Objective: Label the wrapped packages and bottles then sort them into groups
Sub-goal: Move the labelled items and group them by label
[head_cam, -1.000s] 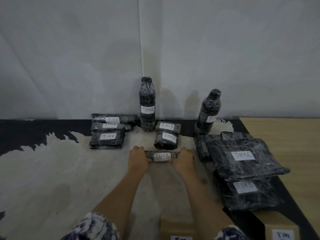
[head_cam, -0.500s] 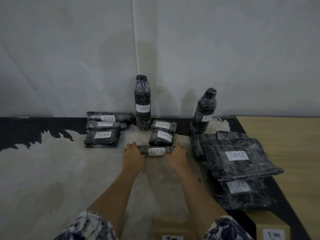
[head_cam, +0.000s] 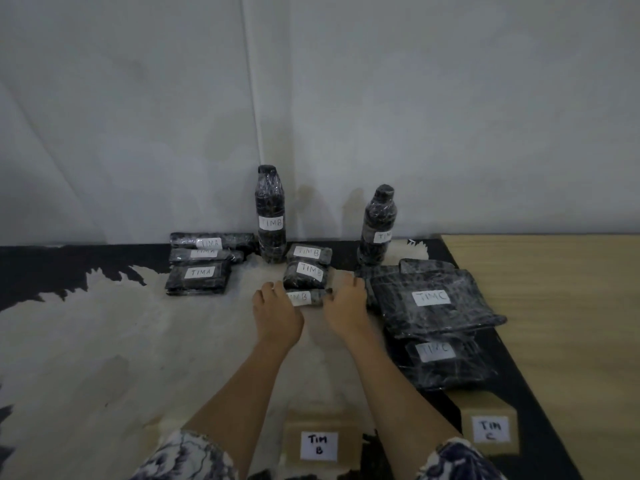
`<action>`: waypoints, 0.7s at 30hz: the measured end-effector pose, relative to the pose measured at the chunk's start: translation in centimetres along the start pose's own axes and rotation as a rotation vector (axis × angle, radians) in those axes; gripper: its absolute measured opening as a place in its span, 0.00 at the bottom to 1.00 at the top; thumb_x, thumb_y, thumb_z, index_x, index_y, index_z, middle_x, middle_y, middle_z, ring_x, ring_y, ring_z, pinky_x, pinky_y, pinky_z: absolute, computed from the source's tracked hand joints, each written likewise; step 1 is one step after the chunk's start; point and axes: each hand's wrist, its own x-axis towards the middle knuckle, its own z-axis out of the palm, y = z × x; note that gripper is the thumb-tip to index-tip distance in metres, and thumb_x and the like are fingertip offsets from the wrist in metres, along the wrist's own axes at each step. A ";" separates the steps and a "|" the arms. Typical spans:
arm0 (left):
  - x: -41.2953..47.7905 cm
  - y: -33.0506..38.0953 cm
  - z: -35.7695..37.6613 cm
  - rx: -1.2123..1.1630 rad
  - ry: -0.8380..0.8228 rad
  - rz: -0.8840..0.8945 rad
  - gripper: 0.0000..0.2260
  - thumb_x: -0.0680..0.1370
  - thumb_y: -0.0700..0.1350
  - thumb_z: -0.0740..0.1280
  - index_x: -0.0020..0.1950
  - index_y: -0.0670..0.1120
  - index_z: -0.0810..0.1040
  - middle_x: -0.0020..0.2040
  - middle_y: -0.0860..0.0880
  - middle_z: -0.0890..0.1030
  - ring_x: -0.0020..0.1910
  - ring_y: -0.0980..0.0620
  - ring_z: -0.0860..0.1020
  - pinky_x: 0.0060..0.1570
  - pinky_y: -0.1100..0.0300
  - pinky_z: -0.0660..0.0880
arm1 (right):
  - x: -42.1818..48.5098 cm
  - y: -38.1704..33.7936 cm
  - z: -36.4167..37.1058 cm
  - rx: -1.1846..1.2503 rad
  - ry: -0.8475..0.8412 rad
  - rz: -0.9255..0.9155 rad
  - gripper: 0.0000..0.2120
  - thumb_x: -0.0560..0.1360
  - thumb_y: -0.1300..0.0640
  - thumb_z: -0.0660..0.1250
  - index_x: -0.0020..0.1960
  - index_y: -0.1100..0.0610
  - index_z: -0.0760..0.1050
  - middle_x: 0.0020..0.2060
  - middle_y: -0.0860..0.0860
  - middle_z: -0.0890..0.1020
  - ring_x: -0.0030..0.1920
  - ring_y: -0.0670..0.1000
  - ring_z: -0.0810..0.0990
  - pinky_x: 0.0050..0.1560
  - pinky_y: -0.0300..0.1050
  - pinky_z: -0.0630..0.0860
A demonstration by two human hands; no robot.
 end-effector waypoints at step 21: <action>5.5 14.6 0.3 -0.778 -0.274 -0.149 0.22 0.82 0.49 0.55 0.73 0.40 0.63 0.72 0.43 0.66 0.70 0.44 0.65 0.69 0.55 0.61 | 12.9 5.6 -11.2 0.169 -0.054 0.132 0.14 0.69 0.69 0.68 0.54 0.64 0.71 0.48 0.59 0.76 0.51 0.59 0.76 0.40 0.46 0.72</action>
